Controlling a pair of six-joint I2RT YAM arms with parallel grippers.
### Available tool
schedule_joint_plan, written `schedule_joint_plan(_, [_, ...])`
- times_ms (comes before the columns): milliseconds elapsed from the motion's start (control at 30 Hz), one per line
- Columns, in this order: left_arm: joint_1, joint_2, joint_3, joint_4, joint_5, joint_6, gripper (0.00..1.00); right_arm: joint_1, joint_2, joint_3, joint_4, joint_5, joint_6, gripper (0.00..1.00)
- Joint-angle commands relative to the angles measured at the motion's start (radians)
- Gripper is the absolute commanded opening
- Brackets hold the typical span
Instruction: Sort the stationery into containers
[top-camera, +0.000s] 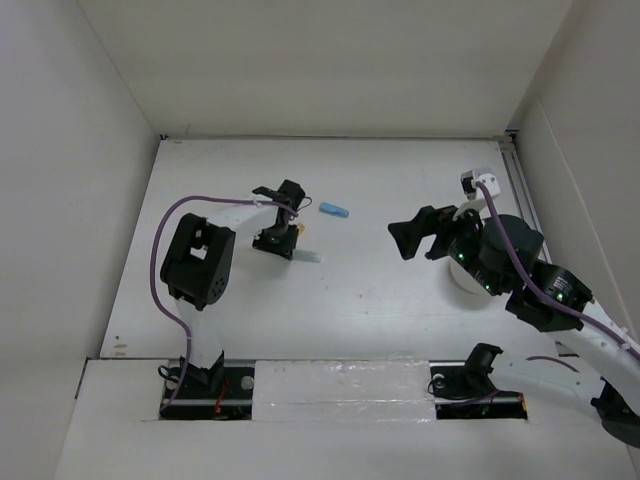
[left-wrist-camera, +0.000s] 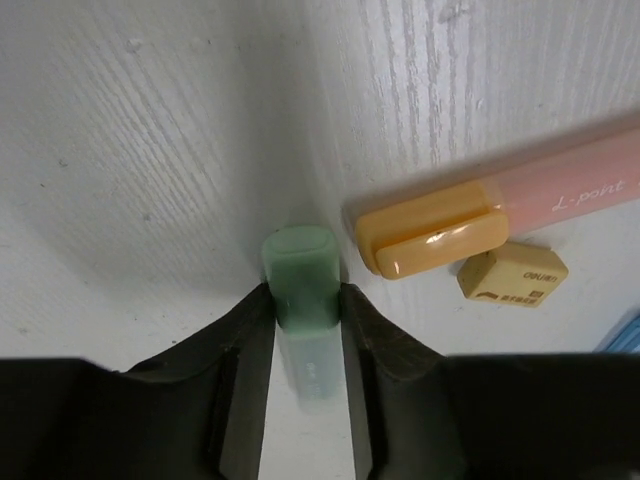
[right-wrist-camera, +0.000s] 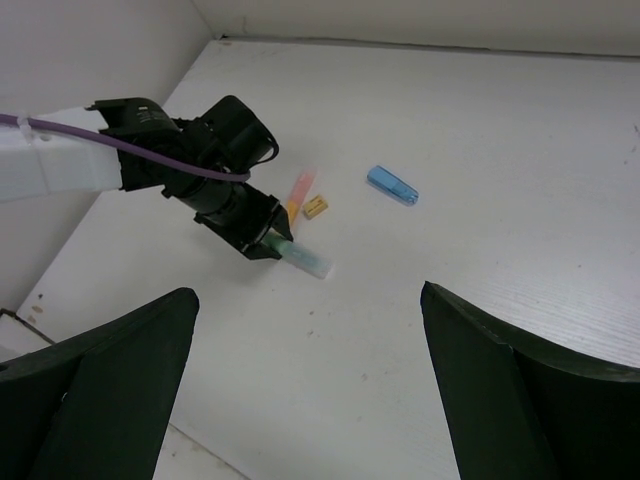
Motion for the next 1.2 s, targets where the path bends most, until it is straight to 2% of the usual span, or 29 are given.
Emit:
schedule_joint_plan(0, [-0.018, 0.058, 0.007, -0.018, -0.027, 0.010, 0.25, 0.008, -0.012, -0.005, 0.053, 0.005, -0.019, 0.99])
schedule_joint_plan(33, [-0.027, 0.058, 0.020, -0.018, -0.027, 0.010, 0.09, 0.008, -0.012, -0.005, 0.053, 0.005, -0.019, 0.99])
schedule_joint_plan(67, [-0.042, 0.058, 0.036, -0.018, -0.036, 0.022, 0.00, 0.008, -0.012, -0.005, 0.053, 0.005, -0.019, 0.99])
schedule_joint_plan(233, [-0.087, 0.058, 0.102, -0.027, -0.106, 0.117, 0.00, 0.008, -0.012, -0.005, 0.053, 0.024, -0.019, 0.99])
schedule_joint_plan(367, [-0.166, -0.017, 0.149, 0.005, -0.210, 0.249, 0.00, 0.008, -0.012, -0.005, 0.053, 0.024, -0.019, 0.99])
schedule_joint_plan(433, [-0.214, -0.091, 0.149, 0.066, -0.259, 0.319, 0.00, 0.008, -0.012, -0.005, 0.044, 0.033, -0.019, 0.99])
schedule_joint_plan(500, [-0.237, -0.175, 0.134, 0.143, -0.260, 0.494, 0.00, 0.008, -0.012, -0.005, 0.044, 0.033, -0.019, 0.99])
schedule_joint_plan(533, [-0.252, -0.204, 0.108, 0.252, -0.235, 0.569, 0.00, 0.008, -0.012, -0.005, 0.035, 0.044, -0.019, 0.99])
schedule_joint_plan(600, [-0.271, -0.261, 0.079, 0.334, -0.235, 0.737, 0.00, 0.008, -0.023, -0.005, 0.026, 0.054, -0.009, 0.99])
schedule_joint_plan(667, [-0.292, -0.342, 0.026, 0.460, -0.249, 0.827, 0.00, 0.008, -0.035, -0.005, 0.012, 0.054, -0.009, 0.99])
schedule_joint_plan(800, [-0.301, -0.434, -0.047, 0.678, -0.084, 1.046, 0.00, 0.008, -0.056, 0.062, -0.068, 0.122, 0.001, 0.99])
schedule_joint_plan(900, [-0.346, -0.444, -0.047, 0.766, -0.038, 1.184, 0.00, 0.008, -0.079, 0.096, -0.131, 0.201, 0.012, 0.99])
schedule_joint_plan(1067, [-0.378, -0.381, 0.025, 0.872, 0.038, 1.280, 0.00, 0.008, -0.150, 0.215, -0.226, 0.323, 0.021, 0.99])
schedule_joint_plan(1167, [-0.378, -0.330, 0.047, 1.006, 0.149, 1.308, 0.00, 0.008, -0.150, 0.293, -0.293, 0.352, 0.021, 0.99])
